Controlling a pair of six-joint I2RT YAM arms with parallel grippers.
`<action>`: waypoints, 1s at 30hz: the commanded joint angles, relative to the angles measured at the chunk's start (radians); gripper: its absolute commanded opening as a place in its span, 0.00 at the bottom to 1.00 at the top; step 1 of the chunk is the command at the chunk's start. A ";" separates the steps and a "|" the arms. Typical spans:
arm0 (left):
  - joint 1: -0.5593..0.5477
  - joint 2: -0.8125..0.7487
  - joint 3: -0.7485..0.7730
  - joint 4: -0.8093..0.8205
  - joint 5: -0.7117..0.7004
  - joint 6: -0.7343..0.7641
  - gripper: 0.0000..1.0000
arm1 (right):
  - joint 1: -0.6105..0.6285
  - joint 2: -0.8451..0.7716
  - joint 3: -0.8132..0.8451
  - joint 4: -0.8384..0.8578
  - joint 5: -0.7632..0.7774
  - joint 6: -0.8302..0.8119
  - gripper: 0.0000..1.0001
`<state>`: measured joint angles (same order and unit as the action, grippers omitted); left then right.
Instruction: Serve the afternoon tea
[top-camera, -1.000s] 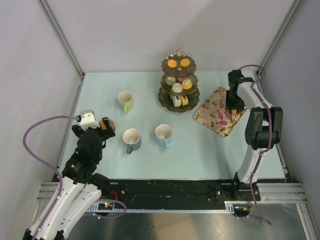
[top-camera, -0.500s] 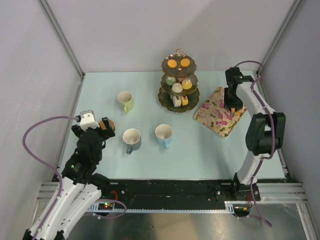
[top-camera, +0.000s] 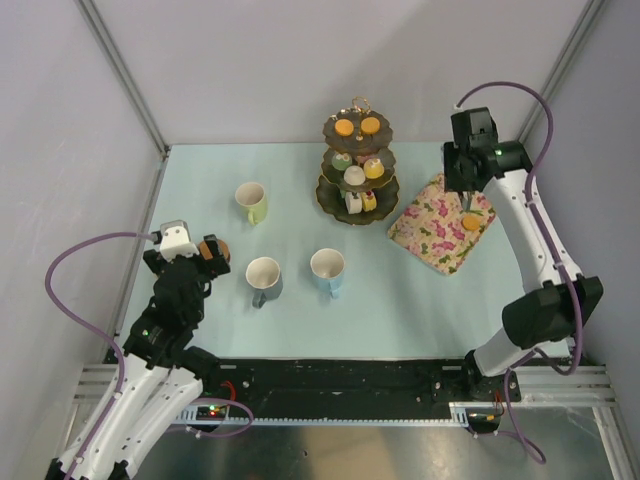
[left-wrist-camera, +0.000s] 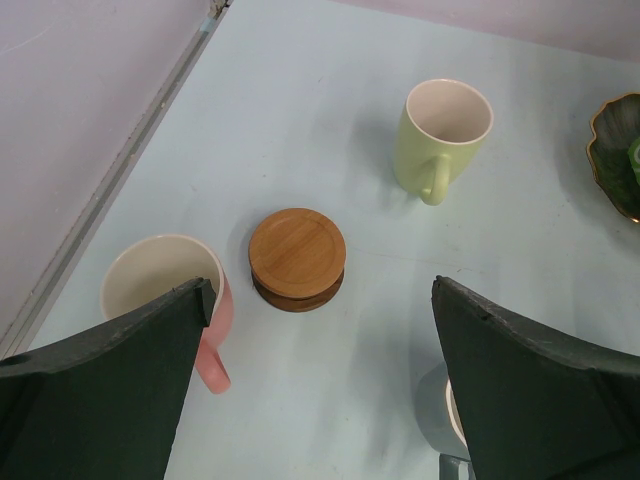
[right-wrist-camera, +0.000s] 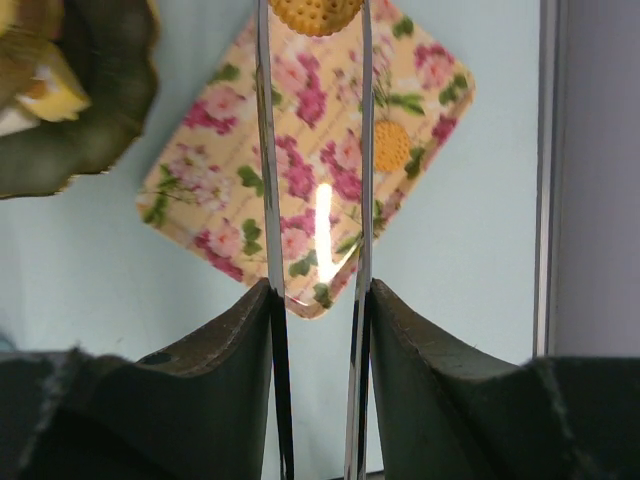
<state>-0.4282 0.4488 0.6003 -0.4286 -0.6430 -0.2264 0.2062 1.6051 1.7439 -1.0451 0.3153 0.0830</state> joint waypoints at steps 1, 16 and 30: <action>-0.006 -0.001 -0.007 0.032 0.000 0.016 0.98 | 0.090 -0.091 0.106 0.002 0.024 -0.054 0.41; -0.006 -0.009 -0.007 0.032 0.000 0.016 0.98 | 0.336 -0.099 0.259 0.060 -0.053 -0.134 0.43; -0.007 -0.020 -0.007 0.032 -0.005 0.018 0.98 | 0.379 0.034 0.325 0.086 -0.101 -0.138 0.43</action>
<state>-0.4282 0.4366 0.6003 -0.4282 -0.6430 -0.2264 0.5762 1.6211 2.0003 -1.0122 0.2375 -0.0414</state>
